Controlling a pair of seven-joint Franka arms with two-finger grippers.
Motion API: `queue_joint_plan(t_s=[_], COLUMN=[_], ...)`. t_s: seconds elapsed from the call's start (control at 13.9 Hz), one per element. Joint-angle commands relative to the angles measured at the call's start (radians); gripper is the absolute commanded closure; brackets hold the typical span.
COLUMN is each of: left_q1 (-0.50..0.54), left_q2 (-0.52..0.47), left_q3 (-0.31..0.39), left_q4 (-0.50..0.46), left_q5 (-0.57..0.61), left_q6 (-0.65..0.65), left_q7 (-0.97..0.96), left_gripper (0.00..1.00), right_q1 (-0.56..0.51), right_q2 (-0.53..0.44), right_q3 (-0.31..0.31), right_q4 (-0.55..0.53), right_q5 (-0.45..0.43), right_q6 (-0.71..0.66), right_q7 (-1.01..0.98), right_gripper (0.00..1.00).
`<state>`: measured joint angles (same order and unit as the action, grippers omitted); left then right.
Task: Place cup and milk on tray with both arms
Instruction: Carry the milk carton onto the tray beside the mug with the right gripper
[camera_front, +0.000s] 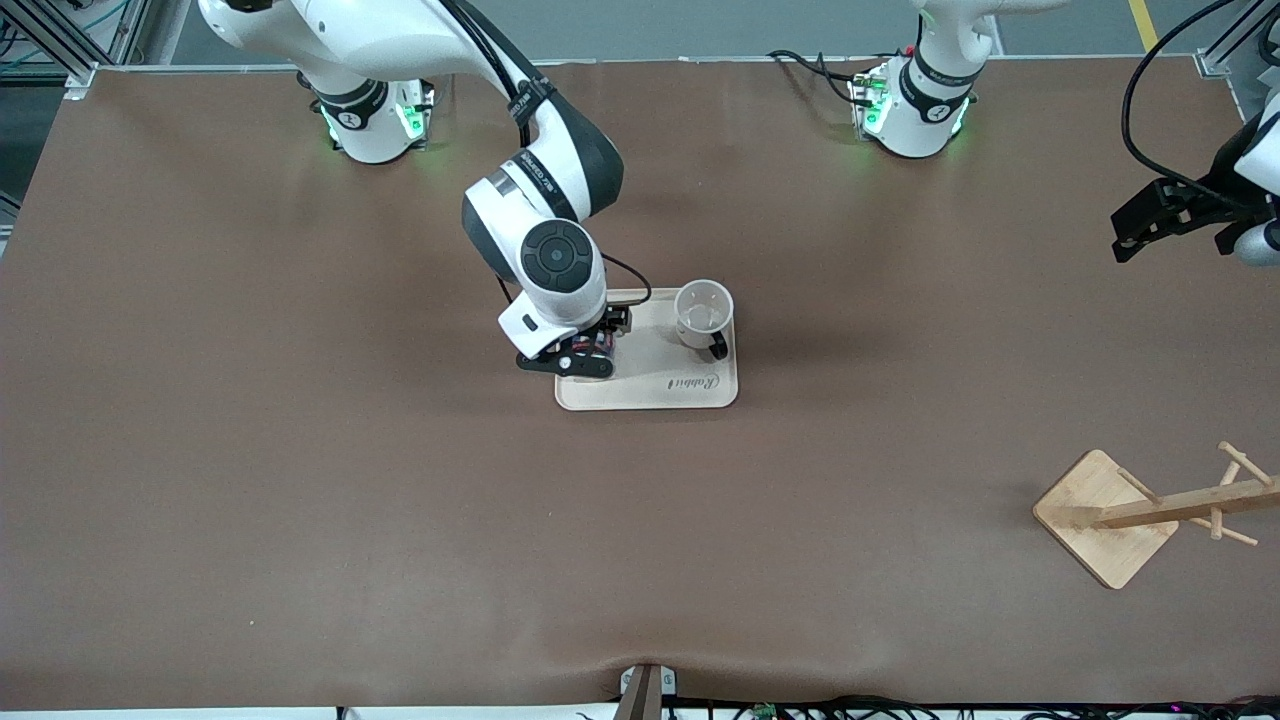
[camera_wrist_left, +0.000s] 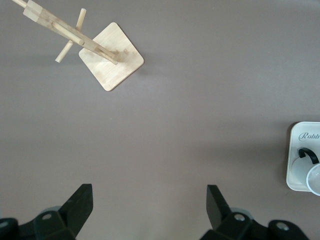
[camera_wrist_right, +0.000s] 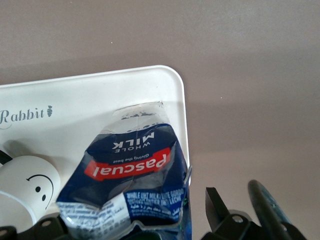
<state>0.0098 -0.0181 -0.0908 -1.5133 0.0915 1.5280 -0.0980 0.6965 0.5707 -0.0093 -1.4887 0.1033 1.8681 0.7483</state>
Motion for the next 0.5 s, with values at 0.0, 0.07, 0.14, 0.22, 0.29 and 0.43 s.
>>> queue_joint_plan(t_s=[0.0, 0.07, 0.14, 0.22, 0.29, 0.43], left_q1=[-0.002, -0.002, -0.002, -0.002, -0.002, -0.005], left_q2=[-0.009, -0.009, -0.009, -0.009, -0.009, -0.008], left_q3=[0.0, 0.0, 0.0, -0.001, -0.001, 0.0], left_q4=[-0.007, -0.008, -0.01, -0.01, -0.01, -0.011], left_q5=[0.011, 0.011, 0.011, 0.01, 0.008, 0.007], left_q6=[0.001, 0.001, 0.0, -0.005, -0.005, -0.005], left_q7=[0.008, 0.008, 0.009, 0.015, 0.015, 0.015], left_gripper=[0.0, 0.0, 0.0, 0.0, 0.0, 0.0], right_q1=[0.009, 0.009, 0.009, 0.009, 0.009, 0.011], right_q2=[0.012, 0.011, 0.011, 0.011, 0.011, 0.009], right_q3=[-0.011, -0.011, -0.009, -0.009, -0.009, -0.008], right_q4=[0.031, 0.041, 0.063, 0.077, 0.084, 0.091], right_q5=[0.009, 0.007, 0.012, 0.015, 0.015, 0.016], right_q6=[-0.013, -0.013, -0.018, -0.02, -0.021, -0.023], right_q7=[0.002, 0.0, -0.001, 0.0, 0.0, 0.0], right_gripper=[0.0, 0.0, 0.0, 0.0, 0.0, 0.0])
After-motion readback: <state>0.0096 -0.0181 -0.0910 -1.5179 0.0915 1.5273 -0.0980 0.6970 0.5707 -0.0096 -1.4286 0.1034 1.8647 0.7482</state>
